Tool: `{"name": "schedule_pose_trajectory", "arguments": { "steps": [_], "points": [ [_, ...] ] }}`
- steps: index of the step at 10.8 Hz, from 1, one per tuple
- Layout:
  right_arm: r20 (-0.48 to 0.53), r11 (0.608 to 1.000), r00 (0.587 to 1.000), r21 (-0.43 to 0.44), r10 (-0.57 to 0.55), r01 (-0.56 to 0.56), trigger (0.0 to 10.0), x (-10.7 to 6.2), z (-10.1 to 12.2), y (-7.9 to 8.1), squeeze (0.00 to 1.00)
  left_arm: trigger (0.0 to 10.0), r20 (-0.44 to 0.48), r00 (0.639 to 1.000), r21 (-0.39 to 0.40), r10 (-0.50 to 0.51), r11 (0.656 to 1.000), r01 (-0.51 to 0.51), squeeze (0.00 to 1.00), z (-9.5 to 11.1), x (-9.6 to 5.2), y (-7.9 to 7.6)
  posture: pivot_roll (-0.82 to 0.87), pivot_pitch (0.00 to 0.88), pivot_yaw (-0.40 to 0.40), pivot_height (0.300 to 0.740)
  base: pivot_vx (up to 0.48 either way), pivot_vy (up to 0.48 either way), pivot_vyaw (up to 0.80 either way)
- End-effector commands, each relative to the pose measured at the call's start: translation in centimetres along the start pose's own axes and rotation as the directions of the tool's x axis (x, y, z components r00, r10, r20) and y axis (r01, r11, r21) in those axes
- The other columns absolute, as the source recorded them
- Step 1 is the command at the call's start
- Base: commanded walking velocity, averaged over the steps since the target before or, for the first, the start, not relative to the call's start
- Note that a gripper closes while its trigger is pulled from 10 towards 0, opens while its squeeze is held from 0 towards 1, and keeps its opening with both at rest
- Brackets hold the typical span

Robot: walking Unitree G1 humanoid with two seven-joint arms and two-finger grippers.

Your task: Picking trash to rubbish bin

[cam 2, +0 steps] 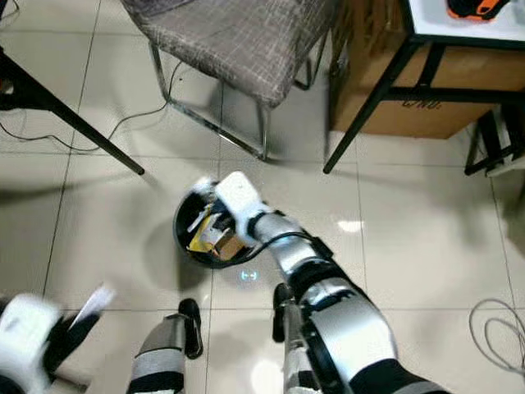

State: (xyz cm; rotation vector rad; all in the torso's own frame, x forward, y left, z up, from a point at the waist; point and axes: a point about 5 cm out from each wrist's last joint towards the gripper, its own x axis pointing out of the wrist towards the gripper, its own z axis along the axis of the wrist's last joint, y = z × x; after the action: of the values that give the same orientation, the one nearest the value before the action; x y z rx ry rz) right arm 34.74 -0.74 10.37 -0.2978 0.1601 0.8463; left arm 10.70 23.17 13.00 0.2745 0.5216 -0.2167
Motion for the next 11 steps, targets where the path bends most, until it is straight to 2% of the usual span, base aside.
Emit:
{"name": "schedule_pose_trajectory", "arguments": {
  "steps": [1,2,3,4,6,9,11],
  "points": [
    [-0.020,0.999,0.999,-0.003,0.048,-0.048,10.0,0.1,-0.6,0.9,0.00,10.0,-0.017,1.000,-0.001,-0.011,1.000,0.011,0.00,-0.1,-0.8,0.0,0.26,0.480,-0.055,0.740,0.000,0.000,0.00],
    [-0.021,0.997,0.997,-0.019,0.071,-0.071,10.0,0.3,-0.5,1.5,0.00,10.0,-0.039,0.999,-0.005,0.035,0.999,-0.035,0.00,-0.1,-2.3,0.6,0.29,0.492,-0.071,0.740,0.000,0.000,0.00],
    [-0.026,0.997,0.997,-0.020,0.070,-0.070,10.0,0.4,-0.5,1.6,0.00,10.0,-0.051,0.997,-0.007,0.059,0.998,-0.059,0.00,-0.1,-3.3,0.9,0.33,0.501,-0.085,0.740,0.000,0.000,0.00],
    [-0.034,0.998,0.997,-0.023,0.064,-0.065,10.0,0.3,-0.6,1.6,0.00,10.0,-0.083,0.992,-0.003,0.092,0.996,-0.092,0.00,-0.1,-5.5,0.9,0.38,0.506,-0.093,0.740,0.000,0.000,0.00],
    [-0.051,0.999,0.998,-0.029,0.038,-0.040,10.0,0.2,-1.0,1.2,0.00,10.0,-0.107,0.985,0.004,0.134,0.991,-0.135,0.00,0.1,-8.1,1.0,0.42,0.516,-0.113,0.740,0.000,0.000,0.00],
    [-0.050,1.000,0.999,-0.021,0.007,-0.008,10.0,0.1,-1.0,0.9,0.00,10.0,-0.070,0.989,-0.030,0.133,0.990,-0.135,0.00,0.3,-8.5,0.9,0.46,0.531,-0.137,0.740,0.000,0.000,0.00],
    [-0.062,0.999,0.998,-0.032,-0.032,0.030,10.0,0.0,-1.3,0.7,0.00,10.0,-0.046,0.994,-0.065,0.101,0.992,-0.104,0.00,0.3,-9.2,0.1,0.49,0.525,-0.143,0.740,0.000,0.000,0.00]
  ]
}}
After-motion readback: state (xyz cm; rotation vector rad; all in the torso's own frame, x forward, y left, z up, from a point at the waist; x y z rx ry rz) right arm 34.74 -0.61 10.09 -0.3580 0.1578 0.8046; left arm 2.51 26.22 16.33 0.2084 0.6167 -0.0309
